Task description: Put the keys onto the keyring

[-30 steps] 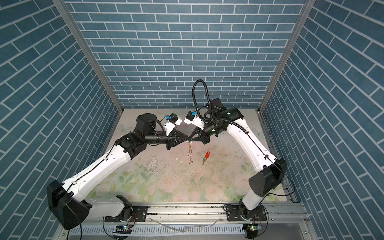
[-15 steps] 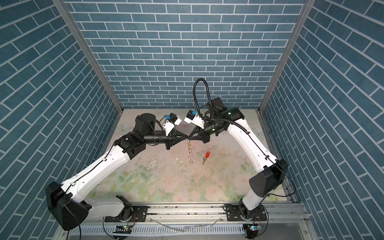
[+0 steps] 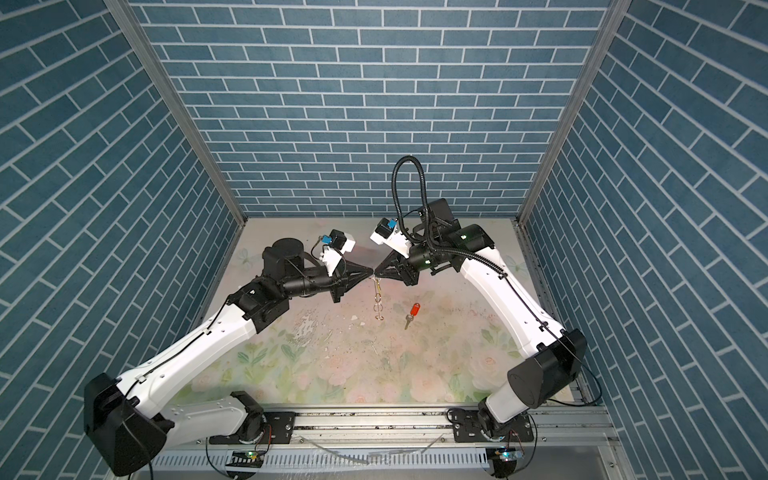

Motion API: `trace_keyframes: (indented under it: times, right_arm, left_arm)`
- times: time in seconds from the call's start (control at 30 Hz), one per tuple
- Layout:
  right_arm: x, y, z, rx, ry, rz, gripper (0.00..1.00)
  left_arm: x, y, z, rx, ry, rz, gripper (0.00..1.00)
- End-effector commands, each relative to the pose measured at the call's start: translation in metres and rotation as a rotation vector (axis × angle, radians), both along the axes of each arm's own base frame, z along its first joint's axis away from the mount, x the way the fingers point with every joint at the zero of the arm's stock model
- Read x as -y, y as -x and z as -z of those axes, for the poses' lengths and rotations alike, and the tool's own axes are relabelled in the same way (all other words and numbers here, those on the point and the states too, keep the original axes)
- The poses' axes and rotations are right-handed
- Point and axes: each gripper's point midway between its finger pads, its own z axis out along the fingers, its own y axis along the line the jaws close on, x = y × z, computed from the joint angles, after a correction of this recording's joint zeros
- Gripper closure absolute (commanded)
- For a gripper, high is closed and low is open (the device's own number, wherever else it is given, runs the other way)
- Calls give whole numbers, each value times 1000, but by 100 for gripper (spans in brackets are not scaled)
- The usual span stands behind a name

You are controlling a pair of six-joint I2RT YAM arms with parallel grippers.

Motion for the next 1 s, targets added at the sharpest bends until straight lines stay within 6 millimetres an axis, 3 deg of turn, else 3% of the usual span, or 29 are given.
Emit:
trace_keyframes:
  times: [0.0,0.2,0.4,0.7,0.97]
  right_arm:
    - [2,-15,-18,38,-69,135,85]
    - [2,-39,-18,-32,-163,334,83]
    - [2,-50,-13,-63,-276,456,82]
    - [6,-44,-22,-49,-324,478,82]
    - [3,-21,-34,-76,-366,391,79]
  left_arm:
    - [-8,-14,-24,49,125,-111,100]
    - [-10,-15,-35,114,214,-129,100]
    - [-9,-12,-48,190,274,-105,100]
    - [-9,-15,-50,207,277,-114,100]
    - [-11,-15,-53,228,276,-127,100]
